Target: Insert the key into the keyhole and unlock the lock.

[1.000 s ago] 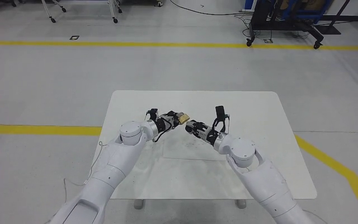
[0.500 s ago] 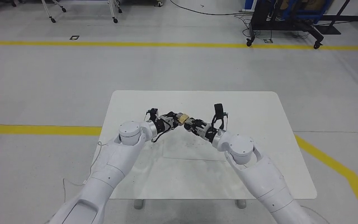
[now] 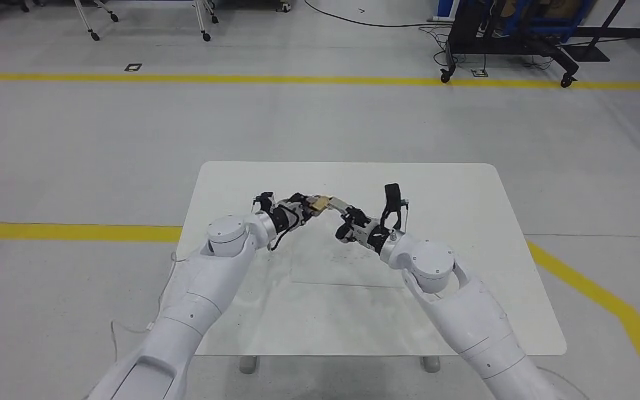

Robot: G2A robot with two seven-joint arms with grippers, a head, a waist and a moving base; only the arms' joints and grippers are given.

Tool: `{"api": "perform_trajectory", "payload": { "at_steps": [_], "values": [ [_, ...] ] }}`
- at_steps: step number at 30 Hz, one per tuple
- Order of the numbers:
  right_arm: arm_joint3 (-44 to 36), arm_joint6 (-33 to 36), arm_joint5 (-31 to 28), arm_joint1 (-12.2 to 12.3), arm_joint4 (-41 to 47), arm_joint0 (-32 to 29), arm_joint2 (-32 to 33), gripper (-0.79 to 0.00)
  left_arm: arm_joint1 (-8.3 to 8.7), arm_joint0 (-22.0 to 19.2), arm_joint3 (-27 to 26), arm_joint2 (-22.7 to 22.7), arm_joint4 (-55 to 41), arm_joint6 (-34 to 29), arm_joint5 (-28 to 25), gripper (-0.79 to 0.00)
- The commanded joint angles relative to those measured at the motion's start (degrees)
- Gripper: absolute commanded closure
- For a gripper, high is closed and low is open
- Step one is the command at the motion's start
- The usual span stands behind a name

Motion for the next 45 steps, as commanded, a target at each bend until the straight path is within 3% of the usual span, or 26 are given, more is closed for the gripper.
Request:
{"api": "perform_trajectory", "payload": {
  "at_steps": [1, 4, 5, 6, 7, 11, 15, 19, 26, 45],
  "values": [
    [-0.4, 0.2, -1.8, -0.1, 2.3, -0.4, 0.8, -0.785, -0.24, -0.1, 0.4, -0.6, -3.0, -0.1, 1.9, 0.000],
    [-0.8, 1.3, -8.2, 0.1, 7.1, -1.9, 3.8, -0.785, -0.70, -0.4, 1.5, -1.6, -8.7, -0.7, 4.7, 0.000],
    [-1.1, 2.2, -10.5, 0.1, 9.1, -2.6, 4.6, -0.351, -0.85, -0.6, 2.0, -2.0, -10.4, -1.2, 5.3, 0.000],
    [-1.2, 3.2, -12.7, 0.1, 11.0, -3.2, 5.5, -0.083, -1.00, -0.7, 2.6, -2.4, -12.5, -1.7, 6.1, 0.000],
    [-1.3, 4.1, -14.8, 0.2, 12.6, -3.8, 6.3, 0.000, -1.17, -0.8, 3.3, -2.8, -14.8, -2.3, 7.0, 0.000],
    [-0.5, 10.1, -19.8, 0.1, 20.0, -4.9, 7.7, 0.000, -1.73, -1.8, 5.5, -3.4, -19.4, -3.5, 9.4, 0.000],
    [1.5, 14.1, -20.0, -0.2, 23.6, -3.4, 7.2, 0.000, -2.30, -2.8, 7.6, -3.4, -24.1, -5.8, 14.3, 0.000],
    [3.7, 15.4, -19.3, -0.6, 23.7, -1.1, 5.6, 0.000, -2.73, -3.5, 8.8, -2.5, -24.1, -6.3, 14.4, 0.000],
    [7.9, 9.3, -19.1, -1.3, 16.7, 2.9, 2.7, 0.000, -2.99, -4.2, 10.0, -2.1, -23.6, -8.1, 12.8, 0.000],
    [10.2, 2.1, -17.6, -2.5, 9.3, 5.1, -0.4, 0.000, -2.78, -3.7, 8.7, -2.1, -20.0, -9.2, 10.2, 0.000]
  ]
}}
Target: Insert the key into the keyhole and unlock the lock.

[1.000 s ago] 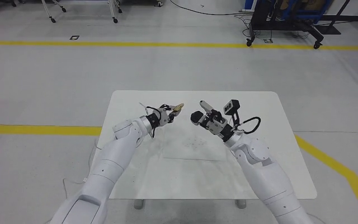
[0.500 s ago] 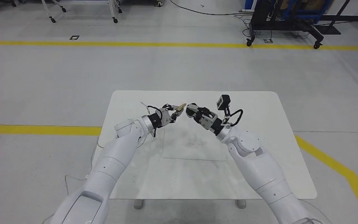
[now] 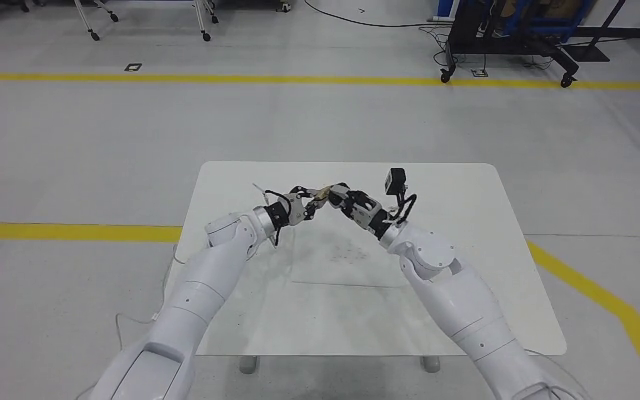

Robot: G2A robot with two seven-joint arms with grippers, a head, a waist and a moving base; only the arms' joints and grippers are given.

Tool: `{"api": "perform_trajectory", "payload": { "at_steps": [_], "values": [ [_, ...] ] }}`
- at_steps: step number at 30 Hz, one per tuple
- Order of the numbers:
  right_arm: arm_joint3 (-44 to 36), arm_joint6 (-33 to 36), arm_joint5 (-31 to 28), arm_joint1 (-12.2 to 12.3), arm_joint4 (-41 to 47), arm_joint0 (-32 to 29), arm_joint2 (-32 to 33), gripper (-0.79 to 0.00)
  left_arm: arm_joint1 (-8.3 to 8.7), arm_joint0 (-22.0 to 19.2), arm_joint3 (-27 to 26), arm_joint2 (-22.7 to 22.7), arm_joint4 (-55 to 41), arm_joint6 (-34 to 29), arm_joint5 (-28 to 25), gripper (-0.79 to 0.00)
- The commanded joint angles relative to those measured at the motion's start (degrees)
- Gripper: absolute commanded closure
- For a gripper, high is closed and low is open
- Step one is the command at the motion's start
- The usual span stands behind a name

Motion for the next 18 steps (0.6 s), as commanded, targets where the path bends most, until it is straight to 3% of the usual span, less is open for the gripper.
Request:
{"api": "perform_trajectory", "payload": {
  "at_steps": [1, 7, 8, 9, 18],
  "values": [
    [0.2, -0.1, 0.2, -0.1, -0.1, 0.1, -0.1, 0.000, 0.04, 0.0, -0.2, 0.0, 0.5, -0.1, -0.3, 0.000],
    [-0.1, 1.4, -0.3, -0.1, 2.0, -0.5, 1.0, 0.000, 0.31, 0.2, -1.8, -0.3, 3.8, 2.6, -4.8, 0.000],
    [-0.6, 2.0, -0.3, -0.1, 3.3, -0.9, 1.4, -0.274, 0.41, 0.5, -2.5, -0.5, 5.0, 3.6, -6.3, 0.000],
    [-0.7, 2.2, -0.3, -0.1, 3.7, -1.0, 1.6, -0.785, 0.48, 0.6, -3.0, -0.5, 5.7, 4.1, -7.1, 0.000],
    [-0.7, 2.2, -0.3, -0.1, 3.7, -1.0, 1.6, -0.785, 1.77, 3.0, -9.3, -1.2, 17.7, 10.0, -16.2, 0.000]
  ]
}}
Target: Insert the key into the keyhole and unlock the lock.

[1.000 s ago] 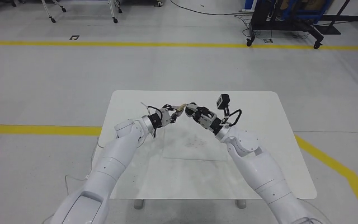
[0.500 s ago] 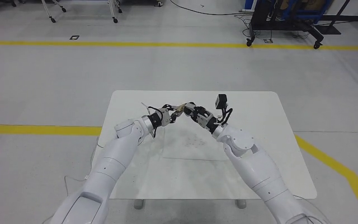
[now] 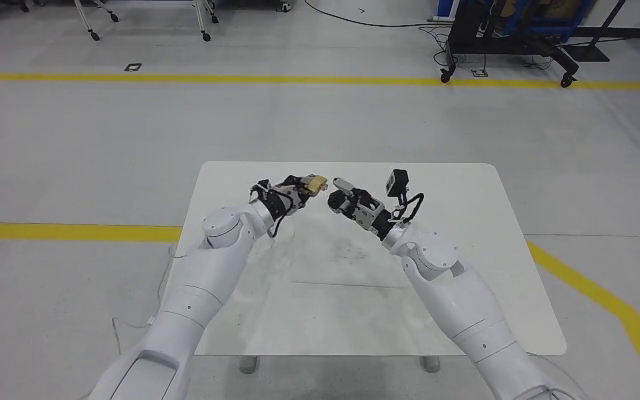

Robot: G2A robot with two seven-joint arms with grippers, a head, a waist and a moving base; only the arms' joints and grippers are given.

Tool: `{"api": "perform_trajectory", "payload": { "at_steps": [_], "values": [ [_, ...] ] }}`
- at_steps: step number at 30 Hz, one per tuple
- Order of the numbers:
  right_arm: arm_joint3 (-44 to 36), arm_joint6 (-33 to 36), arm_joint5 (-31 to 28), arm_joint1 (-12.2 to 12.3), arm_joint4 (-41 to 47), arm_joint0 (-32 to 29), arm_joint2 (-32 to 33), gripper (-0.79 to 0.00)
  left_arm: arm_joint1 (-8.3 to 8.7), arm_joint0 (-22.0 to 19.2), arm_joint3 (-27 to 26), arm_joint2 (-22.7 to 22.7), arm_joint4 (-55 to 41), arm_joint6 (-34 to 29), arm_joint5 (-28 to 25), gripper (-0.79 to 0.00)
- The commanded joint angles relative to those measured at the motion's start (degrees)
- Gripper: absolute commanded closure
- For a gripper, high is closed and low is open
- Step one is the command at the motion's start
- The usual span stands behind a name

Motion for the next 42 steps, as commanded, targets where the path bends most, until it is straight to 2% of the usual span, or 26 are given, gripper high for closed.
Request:
{"api": "perform_trajectory", "payload": {
  "at_steps": [1, 3, 5, 6, 8, 9, 10, 11, 15, 22, 37, 42],
  "values": [
    [0.0, 0.0, 0.0, 0.0, 0.0, 0.0, 0.0, -0.785, 0.23, 0.7, -1.2, -0.4, 1.6, 0.6, -1.2, 0.000],
    [-0.5, -0.3, 0.6, -0.1, 1.2, -0.7, 0.1, -0.785, 0.37, 1.1, -1.9, -0.6, 2.4, 1.0, -1.4, 0.000],
    [-0.7, 1.5, 3.8, -0.1, 4.9, -1.2, 0.3, -0.785, 0.58, 1.4, -2.7, -0.6, 4.5, 1.7, -1.8, 0.000],
    [-0.5, 2.5, 5.5, -0.2, 7.0, -1.2, 0.7, -0.742, 0.67, 1.6, -3.2, -0.6, 5.7, 2.0, -2.3, 0.000],
    [0.4, 4.5, 10.7, -0.1, 10.8, -0.9, 1.3, -0.579, 0.80, 2.1, -4.0, -0.5, 7.3, 2.5, -3.3, 0.000],
    [0.7, 5.0, 12.2, -0.1, 11.6, -0.6, 1.7, -0.545, 0.83, 2.3, -4.4, -0.5, 7.8, 2.6, -3.8, 0.000],
    [1.2, 5.3, 13.6, -0.1, 12.5, -0.5, 1.9, -0.403, 0.86, 2.6, -4.8, -0.6, 8.2, 2.7, -4.4, 0.000],
    [1.5, 5.5, 15.6, -0.1, 13.3, -0.1, 2.0, -0.385, 0.90, 2.9, -5.2, -0.6, 8.8, 2.9, -5.2, 0.000],
    [2.2, 5.0, 18.2, -0.1, 14.0, 0.4, 2.0, -0.348, 0.94, 3.6, -6.2, -0.6, 10.0, 2.8, -7.1, 0.000],
    [2.5, 5.3, 19.2, -0.5, 17.1, 0.5, 1.8, -0.203, 0.94, 4.0, -6.8, -0.8, 10.3, 2.3, -6.8, 0.000],
    [3.2, 5.5, 19.7, -1.2, 21.1, 1.1, 1.5, -0.185, 1.08, 4.6, -7.6, -0.9, 12.9, 1.5, -7.0, 0.000],
    [3.7, 5.1, 19.8, -1.3, 21.9, 1.4, 1.4, -0.062, 1.10, 4.6, -8.0, -1.0, 13.3, 1.2, -7.1, 0.000]
  ]
}}
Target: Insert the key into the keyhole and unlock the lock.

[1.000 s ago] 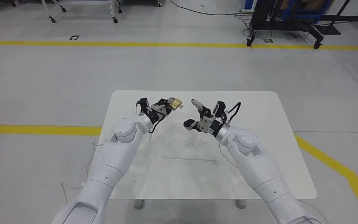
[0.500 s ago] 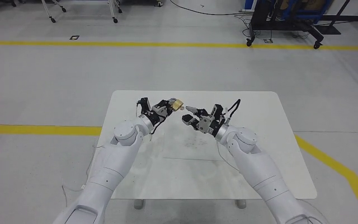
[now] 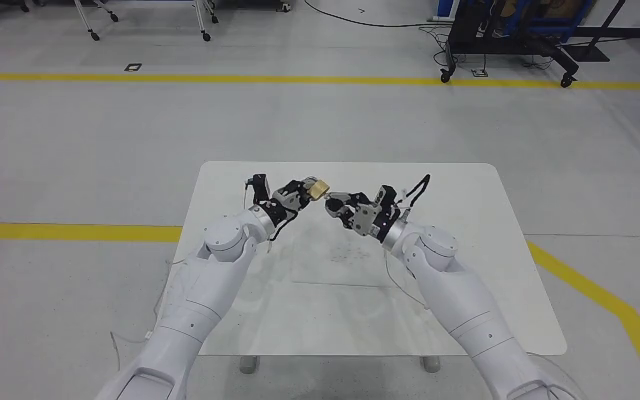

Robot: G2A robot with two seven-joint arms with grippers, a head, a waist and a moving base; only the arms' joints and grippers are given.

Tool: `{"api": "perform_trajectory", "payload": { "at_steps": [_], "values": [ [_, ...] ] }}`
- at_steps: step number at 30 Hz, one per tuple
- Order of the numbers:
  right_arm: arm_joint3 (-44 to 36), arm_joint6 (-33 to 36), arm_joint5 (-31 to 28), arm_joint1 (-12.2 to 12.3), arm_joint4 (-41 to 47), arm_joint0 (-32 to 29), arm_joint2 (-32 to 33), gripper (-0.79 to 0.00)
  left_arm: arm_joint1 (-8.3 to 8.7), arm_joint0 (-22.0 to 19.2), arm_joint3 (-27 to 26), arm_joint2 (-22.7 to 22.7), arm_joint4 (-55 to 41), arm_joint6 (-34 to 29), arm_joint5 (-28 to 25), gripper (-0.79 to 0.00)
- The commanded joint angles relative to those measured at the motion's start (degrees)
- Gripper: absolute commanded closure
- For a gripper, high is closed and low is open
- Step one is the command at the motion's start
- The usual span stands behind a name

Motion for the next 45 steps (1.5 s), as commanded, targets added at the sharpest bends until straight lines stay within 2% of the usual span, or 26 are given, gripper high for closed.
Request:
{"api": "perform_trajectory", "payload": {
  "at_steps": [1, 4, 15, 25, 34, 41, 44, 45],
  "values": [
    [0.2, 0.1, 0.1, -0.1, 0.1, 0.1, 0.0, -0.046, 0.00, -0.1, -0.1, -0.1, 0.1, 0.0, 0.1, 0.000],
    [0.6, 0.0, 0.1, -0.2, 0.3, 0.4, -0.2, -0.003, -0.02, -0.2, -0.4, -0.1, 0.2, -0.3, 0.1, 0.000],
    [2.5, 0.8, 2.4, -0.6, 4.1, 1.4, 0.3, 0.000, 0.04, -0.4, -0.7, 1.0, 4.7, -1.4, -2.9, 0.000],
    [5.1, 4.7, 12.6, -0.4, 9.5, 3.4, 1.5, 0.000, 0.55, 0.4, -1.8, 0.9, 10.6, -2.4, -9.2, 0.000],
    [5.6, 6.8, 16.4, -0.1, 11.5, 4.1, 2.3, 0.000, 0.88, 1.1, -2.5, -0.3, 11.1, -3.2, -12.5, 0.000],
    [5.7, 7.5, 17.1, 0.0, 11.9, 4.2, 2.3, 0.000, 1.09, 1.3, -2.5, -1.1, 10.9, -3.9, -13.9, 0.000],
    [5.1, 6.8, 15.2, 0.1, 10.5, 4.1, 2.4, 0.000, 1.12, 1.4, -2.3, -1.4, 10.1, -4.4, -13.6, 0.000],
    [4.7, 6.9, 14.5, 0.1, 9.8, 4.0, 2.3, -0.160, 1.11, 1.4, -2.2, -1.5, 9.5, -4.5, -13.2, 0.000]
  ]
}}
